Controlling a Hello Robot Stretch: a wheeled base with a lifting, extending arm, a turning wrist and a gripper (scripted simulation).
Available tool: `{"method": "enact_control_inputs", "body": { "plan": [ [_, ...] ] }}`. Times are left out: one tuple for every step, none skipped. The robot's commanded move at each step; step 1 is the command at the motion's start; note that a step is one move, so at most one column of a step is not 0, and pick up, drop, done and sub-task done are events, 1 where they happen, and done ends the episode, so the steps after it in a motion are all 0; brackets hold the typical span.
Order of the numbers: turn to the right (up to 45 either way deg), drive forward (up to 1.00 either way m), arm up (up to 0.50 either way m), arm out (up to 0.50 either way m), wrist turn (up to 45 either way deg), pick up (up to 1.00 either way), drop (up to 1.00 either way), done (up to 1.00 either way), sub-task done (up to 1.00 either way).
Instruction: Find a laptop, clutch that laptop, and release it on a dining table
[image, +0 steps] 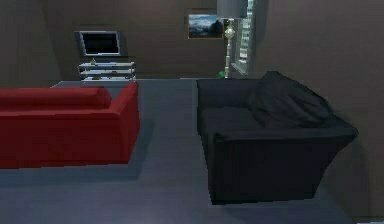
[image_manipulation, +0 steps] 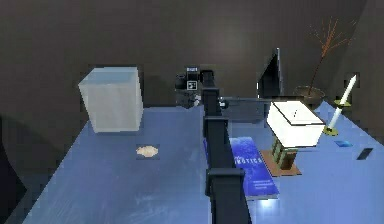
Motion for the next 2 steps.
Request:
{"method": "enact_control_inputs", "body": {
  "plan": [
    [0.0,0.00,0.10,0.00,0.0,0.00,0.00,0.00,0.00],
    [0.0,0.00,0.00,-0.08,0.0,0.00,0.00,0.00,0.00]
  ]
}}
